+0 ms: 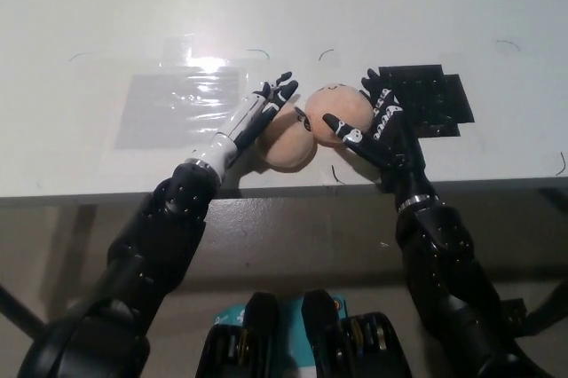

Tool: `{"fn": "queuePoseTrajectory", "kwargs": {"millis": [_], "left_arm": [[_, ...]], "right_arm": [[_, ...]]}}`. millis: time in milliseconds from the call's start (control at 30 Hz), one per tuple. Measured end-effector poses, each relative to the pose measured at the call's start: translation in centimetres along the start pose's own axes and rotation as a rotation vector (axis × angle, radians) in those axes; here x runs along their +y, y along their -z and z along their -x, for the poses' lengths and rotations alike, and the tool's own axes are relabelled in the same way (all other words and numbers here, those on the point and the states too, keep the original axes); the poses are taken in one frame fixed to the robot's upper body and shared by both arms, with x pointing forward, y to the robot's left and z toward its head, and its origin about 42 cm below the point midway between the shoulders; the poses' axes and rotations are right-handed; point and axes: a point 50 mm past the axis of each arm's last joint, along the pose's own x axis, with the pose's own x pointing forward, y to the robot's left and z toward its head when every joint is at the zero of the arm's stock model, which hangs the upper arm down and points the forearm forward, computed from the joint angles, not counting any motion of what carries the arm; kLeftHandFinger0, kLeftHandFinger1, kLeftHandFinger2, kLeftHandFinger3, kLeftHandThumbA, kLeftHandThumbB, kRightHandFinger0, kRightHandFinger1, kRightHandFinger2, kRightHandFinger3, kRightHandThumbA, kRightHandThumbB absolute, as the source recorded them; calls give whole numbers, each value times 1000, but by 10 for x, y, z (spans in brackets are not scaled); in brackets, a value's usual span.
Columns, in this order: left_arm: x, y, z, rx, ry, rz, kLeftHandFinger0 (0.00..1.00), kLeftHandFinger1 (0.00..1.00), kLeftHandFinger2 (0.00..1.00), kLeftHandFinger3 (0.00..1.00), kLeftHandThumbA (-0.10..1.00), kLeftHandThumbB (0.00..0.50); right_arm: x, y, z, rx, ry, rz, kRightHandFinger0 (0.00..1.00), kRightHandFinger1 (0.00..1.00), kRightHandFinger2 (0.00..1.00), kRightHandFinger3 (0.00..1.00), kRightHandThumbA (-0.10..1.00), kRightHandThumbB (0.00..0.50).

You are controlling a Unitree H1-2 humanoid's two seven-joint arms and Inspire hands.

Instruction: Use both hands to push two dumpling toys together to the middle

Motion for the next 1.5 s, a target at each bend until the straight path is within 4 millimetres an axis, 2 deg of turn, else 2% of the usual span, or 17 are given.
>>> {"fn": "queuePoseTrajectory", "kwargs": {"millis": [67,367,400,433,467,500,633,700,767,800,900,1067,1167,1233,1333,1433,1500], "left_arm": [[3,0,0,-2,5,-3,1000,1000,1000,1000,1000,346],[29,5,11,-9,-15,-25,1000,1000,1000,1000,1000,345],[34,4,13,-15,-22,-25,1000,1000,1000,1000,1000,334],[36,3,14,-20,-28,-24,1000,1000,1000,1000,1000,329],[40,1,16,-31,-39,-21,1000,1000,1000,1000,1000,324],[42,-1,17,-42,-45,-20,1000,1000,1000,1000,1000,338],[52,-8,26,-83,-66,-30,1000,1000,1000,1000,1000,375],[55,-13,32,-108,-72,-36,1000,1000,1000,1000,1000,382],[58,-19,39,-140,-80,-43,1000,1000,1000,1000,1000,368],[59,-21,44,-154,-83,-44,1000,1000,1000,1000,1000,352],[58,-27,61,-200,-94,-36,1000,1000,1000,1000,1000,354],[49,-33,98,-258,-86,-19,1000,1000,1000,1000,1000,305],[43,-36,119,-283,-84,-12,1000,1000,1000,1000,1000,270],[37,-42,136,-309,-82,-2,1000,1000,1000,1000,1000,238],[31,-47,155,-329,-84,11,1000,1000,1000,1000,1000,268],[23,-58,184,-360,-86,47,1000,1000,1000,1000,1000,287],[20,-64,201,-374,-87,71,1000,1000,1000,1000,1000,294]], "right_arm": [[0,-1,0,-9,-1,0,1000,1000,1000,1000,1000,194],[-4,-6,7,-47,0,2,1000,1000,1000,1000,1000,241],[-4,-8,8,-59,-2,2,1000,1000,1000,1000,1000,261],[-4,-10,9,-66,-5,2,1000,1000,1000,1000,1000,257],[-4,-13,11,-81,-8,3,1000,1000,1000,1000,1000,283],[-4,-16,13,-94,-10,3,1000,1000,1000,1000,1000,252],[-5,-29,24,-144,-21,7,1000,1000,1000,1000,1000,286],[-5,-36,30,-174,-26,11,1000,1000,1000,1000,1000,273],[-6,-44,37,-200,-28,15,1000,1000,1000,1000,1000,256],[-6,-48,40,-216,-29,17,1000,1000,1000,1000,1000,265],[-9,-59,54,-253,-29,27,1000,1000,1000,1000,1000,260],[-16,-82,85,-324,-29,58,1000,1000,1000,1000,1000,275],[-21,-86,105,-336,-26,71,1000,1000,1000,1000,1000,301],[-24,-85,120,-331,-22,78,1000,1000,1000,1000,1000,297],[-26,-80,138,-316,-21,87,1000,1000,1000,1000,1000,315],[-32,-72,164,-283,-13,101,1000,1000,1000,1000,1000,301],[-34,-68,178,-265,-11,107,1000,1000,1000,1000,1000,330]]}}
